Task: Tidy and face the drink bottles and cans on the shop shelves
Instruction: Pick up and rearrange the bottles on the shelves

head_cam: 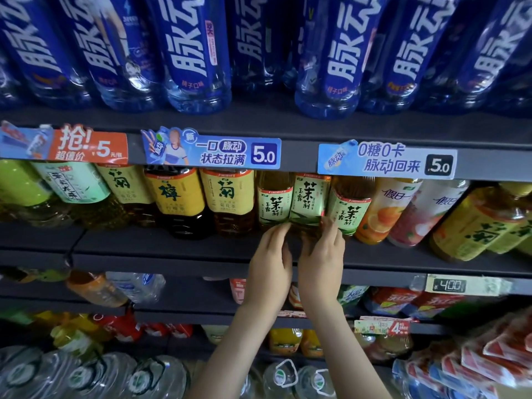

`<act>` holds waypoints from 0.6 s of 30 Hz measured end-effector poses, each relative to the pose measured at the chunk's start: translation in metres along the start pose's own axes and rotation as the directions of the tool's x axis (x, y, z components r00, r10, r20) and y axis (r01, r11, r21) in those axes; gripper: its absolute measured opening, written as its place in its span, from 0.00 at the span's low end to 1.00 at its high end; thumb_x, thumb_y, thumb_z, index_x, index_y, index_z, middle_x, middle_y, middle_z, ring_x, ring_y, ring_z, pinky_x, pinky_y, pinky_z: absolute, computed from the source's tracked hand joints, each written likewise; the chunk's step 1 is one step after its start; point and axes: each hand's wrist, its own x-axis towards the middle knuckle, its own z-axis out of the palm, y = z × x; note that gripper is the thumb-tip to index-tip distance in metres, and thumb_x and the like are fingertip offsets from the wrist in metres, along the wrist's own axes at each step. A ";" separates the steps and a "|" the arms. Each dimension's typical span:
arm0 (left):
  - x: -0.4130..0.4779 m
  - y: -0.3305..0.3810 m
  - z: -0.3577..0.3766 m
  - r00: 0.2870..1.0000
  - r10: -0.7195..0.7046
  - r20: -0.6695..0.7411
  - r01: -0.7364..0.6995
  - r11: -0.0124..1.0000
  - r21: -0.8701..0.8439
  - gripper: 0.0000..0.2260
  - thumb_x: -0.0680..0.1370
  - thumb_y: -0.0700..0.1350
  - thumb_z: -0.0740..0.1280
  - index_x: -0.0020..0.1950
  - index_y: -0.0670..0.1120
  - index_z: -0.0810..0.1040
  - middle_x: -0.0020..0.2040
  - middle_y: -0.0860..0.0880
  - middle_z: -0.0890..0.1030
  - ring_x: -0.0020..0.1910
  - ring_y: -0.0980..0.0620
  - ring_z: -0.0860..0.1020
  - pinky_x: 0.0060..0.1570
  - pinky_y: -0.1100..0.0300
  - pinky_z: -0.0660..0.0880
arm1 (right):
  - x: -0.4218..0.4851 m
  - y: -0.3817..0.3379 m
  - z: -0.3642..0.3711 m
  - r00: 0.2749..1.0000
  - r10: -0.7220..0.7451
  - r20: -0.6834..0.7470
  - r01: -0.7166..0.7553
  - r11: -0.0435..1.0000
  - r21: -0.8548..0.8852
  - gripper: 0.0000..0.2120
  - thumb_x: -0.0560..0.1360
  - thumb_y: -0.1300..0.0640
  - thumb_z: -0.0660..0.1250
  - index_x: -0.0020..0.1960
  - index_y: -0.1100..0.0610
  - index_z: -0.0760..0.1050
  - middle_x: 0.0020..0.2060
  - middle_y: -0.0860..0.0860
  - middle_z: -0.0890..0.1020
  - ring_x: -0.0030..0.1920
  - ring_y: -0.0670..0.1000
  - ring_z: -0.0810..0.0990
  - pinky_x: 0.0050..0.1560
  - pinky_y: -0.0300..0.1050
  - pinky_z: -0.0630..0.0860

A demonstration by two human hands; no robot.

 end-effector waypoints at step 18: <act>0.007 -0.001 0.017 0.972 -0.151 0.178 0.169 0.982 -0.086 0.25 0.77 0.31 0.57 0.74 0.43 0.63 0.70 0.46 0.66 0.69 0.51 0.67 0.62 0.72 0.59 | -0.015 0.025 -0.004 0.995 -0.036 0.089 0.033 0.999 0.034 0.24 0.78 0.63 0.61 0.73 0.57 0.63 0.61 0.56 0.77 0.59 0.56 0.77 0.50 0.42 0.73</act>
